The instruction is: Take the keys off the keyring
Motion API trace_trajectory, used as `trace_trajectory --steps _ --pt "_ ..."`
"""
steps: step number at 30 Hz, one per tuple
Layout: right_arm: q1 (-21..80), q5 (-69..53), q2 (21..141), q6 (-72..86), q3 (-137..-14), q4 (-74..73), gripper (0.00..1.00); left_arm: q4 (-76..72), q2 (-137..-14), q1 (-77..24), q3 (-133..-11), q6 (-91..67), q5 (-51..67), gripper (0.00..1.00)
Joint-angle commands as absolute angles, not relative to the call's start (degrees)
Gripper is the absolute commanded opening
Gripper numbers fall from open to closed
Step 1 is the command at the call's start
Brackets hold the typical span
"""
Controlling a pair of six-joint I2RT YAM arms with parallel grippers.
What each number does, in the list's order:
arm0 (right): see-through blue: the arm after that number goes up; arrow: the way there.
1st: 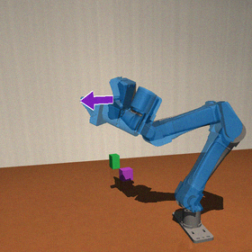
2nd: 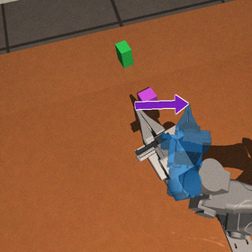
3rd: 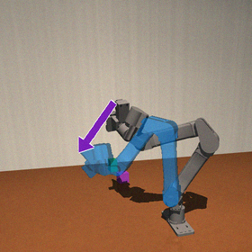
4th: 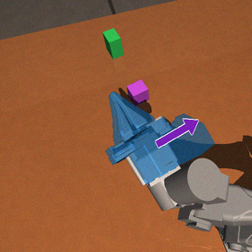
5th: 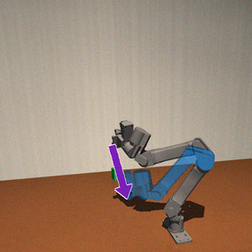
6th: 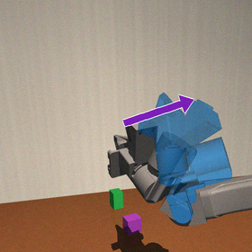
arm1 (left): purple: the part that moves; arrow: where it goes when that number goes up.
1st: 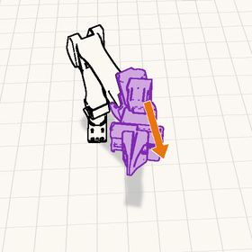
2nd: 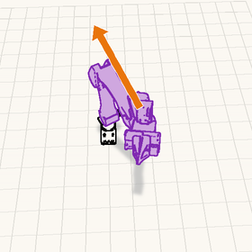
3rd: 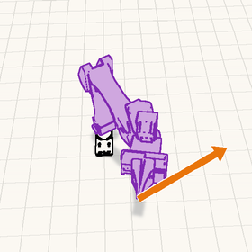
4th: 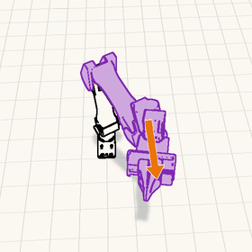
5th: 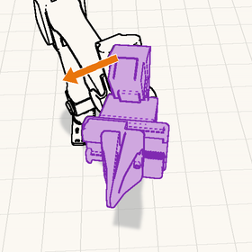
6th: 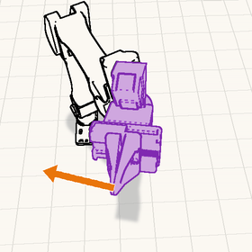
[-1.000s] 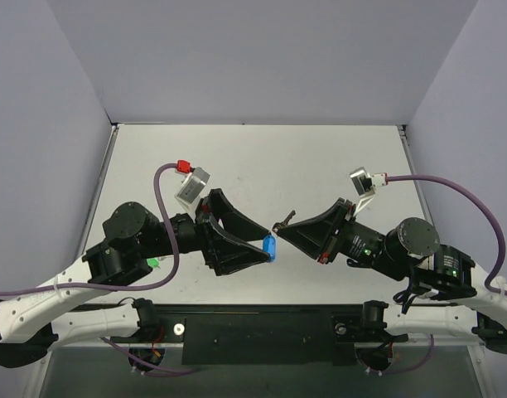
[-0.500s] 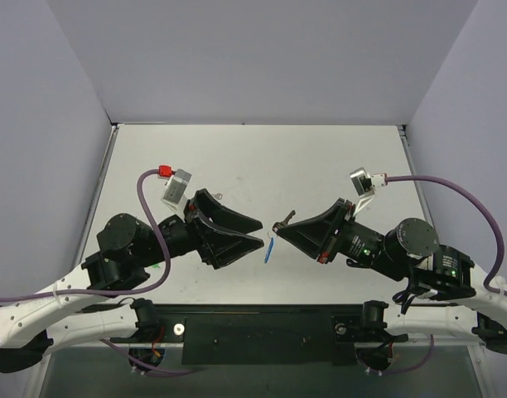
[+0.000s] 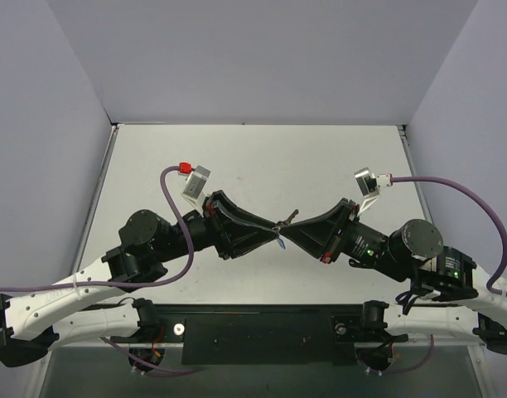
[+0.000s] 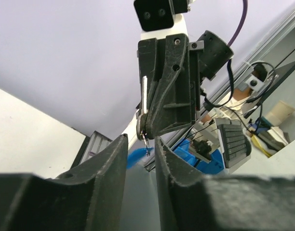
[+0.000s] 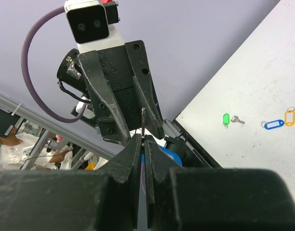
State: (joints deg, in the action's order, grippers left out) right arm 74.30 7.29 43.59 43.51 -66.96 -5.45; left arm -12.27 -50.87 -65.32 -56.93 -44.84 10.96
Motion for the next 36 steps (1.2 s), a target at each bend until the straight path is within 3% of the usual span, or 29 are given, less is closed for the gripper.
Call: trace_trajectory --steps 1,7,8,9,24,36 --pt "74.2 8.2 43.0 43.8 -66.5 -1.4 0.0 -17.2 -50.8 -65.7 -57.1 -45.4 12.0 0.34" --pt "74.2 7.5 43.3 44.2 -66.4 -0.9 0.0 -17.8 -51.5 -65.7 -57.3 -45.5 13.6 0.18" --pt "74.2 7.2 43.7 44.4 -66.4 -0.6 0.0 -17.8 -51.7 -65.7 -57.6 -45.4 14.2 0.04" --pt "74.2 6.9 43.8 44.5 -66.4 -0.5 0.0 -17.8 -52.2 -65.7 -57.9 -45.5 14.6 0.0" --pt "74.3 -2.5 49.6 44.9 -70.9 -6.2 0.0 7.0 -58.7 -65.6 -76.3 -37.8 27.2 0.0" --pt "74.2 -6.9 52.9 45.4 -72.9 -10.0 0.0 16.5 -59.5 -65.3 -79.6 -33.1 33.0 0.0"
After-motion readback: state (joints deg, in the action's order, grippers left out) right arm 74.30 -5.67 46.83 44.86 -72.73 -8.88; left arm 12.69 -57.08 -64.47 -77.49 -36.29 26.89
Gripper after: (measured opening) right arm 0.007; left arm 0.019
